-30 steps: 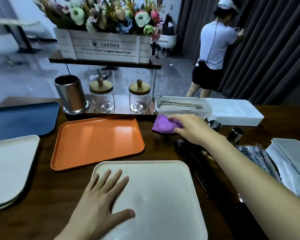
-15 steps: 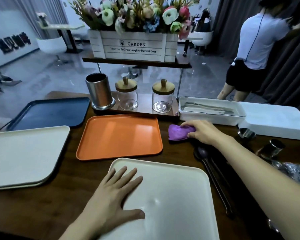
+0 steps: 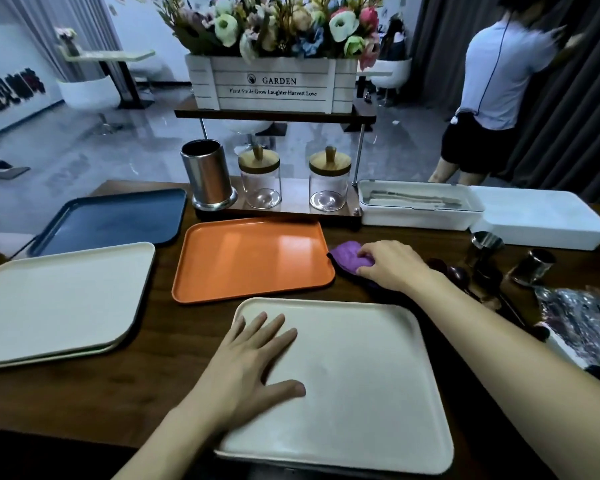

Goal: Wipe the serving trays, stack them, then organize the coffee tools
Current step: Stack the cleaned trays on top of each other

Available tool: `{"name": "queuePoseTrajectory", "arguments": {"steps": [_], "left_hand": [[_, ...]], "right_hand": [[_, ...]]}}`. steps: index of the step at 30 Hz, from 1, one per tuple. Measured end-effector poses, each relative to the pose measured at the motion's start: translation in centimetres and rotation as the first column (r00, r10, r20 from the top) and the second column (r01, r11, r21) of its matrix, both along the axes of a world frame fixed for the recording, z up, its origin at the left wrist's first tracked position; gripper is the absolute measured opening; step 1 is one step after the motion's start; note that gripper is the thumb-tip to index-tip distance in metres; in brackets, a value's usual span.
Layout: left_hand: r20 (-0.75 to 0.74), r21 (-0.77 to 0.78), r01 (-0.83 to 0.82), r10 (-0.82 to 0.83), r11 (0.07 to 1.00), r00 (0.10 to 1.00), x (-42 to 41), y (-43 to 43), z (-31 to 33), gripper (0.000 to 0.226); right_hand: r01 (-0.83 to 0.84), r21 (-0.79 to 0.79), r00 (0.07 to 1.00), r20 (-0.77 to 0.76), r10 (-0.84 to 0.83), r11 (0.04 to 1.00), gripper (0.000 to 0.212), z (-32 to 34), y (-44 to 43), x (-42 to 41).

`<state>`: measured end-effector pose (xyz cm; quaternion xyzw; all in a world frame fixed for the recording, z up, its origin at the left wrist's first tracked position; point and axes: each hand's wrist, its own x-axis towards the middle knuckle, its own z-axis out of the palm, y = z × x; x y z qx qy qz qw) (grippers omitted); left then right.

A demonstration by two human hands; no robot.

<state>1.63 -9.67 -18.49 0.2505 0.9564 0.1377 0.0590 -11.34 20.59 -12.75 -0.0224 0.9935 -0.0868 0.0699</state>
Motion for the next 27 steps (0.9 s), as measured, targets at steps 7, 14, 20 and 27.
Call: {"name": "queuePoseTrajectory", "arguments": {"steps": [7,14,20,27], "left_hand": [[-0.02,0.077,0.016,-0.014,0.997,1.0,-0.6,-2.6,-0.4,0.085],[0.076,0.166,-0.014,0.001,0.986,0.997,1.2,-7.3,-0.6,0.081],[0.046,0.304,-0.13,0.121,0.944,0.992,2.1,-13.1,1.4,0.067],[0.071,0.382,-0.434,0.442,0.816,0.894,2.7,-22.7,4.7,0.067]], "right_hand": [[0.115,-0.219,0.986,-0.096,-0.139,0.969,0.037,0.1,-1.6,7.6],[0.116,-0.485,0.969,-0.135,-0.205,0.867,0.047,-2.1,-6.9,14.9],[-0.032,-0.557,0.991,-0.126,-0.046,0.83,0.045,-2.0,-15.4,14.6],[-0.286,-0.6,0.958,-0.158,0.24,0.747,0.052,-1.6,-25.3,9.5]]}}
